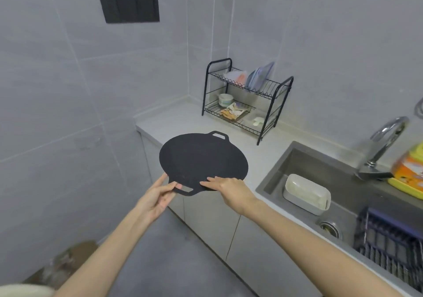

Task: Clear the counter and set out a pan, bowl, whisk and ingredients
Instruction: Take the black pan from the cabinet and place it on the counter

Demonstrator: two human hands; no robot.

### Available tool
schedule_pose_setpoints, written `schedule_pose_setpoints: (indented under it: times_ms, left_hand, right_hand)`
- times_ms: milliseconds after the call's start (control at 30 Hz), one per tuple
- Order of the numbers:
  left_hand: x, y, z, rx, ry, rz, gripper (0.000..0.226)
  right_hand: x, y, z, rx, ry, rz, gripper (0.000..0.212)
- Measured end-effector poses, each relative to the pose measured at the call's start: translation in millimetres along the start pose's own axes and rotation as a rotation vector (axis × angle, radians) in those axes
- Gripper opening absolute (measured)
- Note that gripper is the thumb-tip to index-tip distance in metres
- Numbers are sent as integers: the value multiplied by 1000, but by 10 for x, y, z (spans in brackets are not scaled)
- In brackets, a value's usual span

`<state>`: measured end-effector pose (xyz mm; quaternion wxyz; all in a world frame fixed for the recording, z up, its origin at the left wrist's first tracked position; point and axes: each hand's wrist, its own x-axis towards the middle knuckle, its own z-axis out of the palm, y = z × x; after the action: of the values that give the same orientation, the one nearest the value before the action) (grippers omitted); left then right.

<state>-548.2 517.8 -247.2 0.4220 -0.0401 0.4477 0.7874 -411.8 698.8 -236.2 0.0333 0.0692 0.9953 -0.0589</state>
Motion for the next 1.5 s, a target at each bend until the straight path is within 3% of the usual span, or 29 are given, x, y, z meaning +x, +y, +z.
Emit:
schedule_pose_setpoints:
  times_ms: [300,700,967,1133,1233,1367,1500]
  left_hand:
    - [1129,311,-249,-7,187,-43,60]
    - [3167,1190,-669,147,206,-161,52]
    - [4191,1724,-665,200,279,-248,22]
    - [4543,1867,-712,181,312,-255,12]
    - [4658,1978,-696,155,320,-209,20]
    - [4643,2018,-627,278,384,-121,60]
    - [4473,1954,-488,444,335,-92,48]
  right_hand:
    - [1319,465,281,40,-152,-69,89]
    - [3447,933,510,4,-240,-61,86]
    - [4558,1154,639,23,-364,0,80]
    - [4806,1173,753,151,-314,85,64]
    - [4832,1214,710,208,-229,155,52]
    - [4767,1291,616,275,-173,228,49]
    - [4535,1328,513,308,-130,261,50]
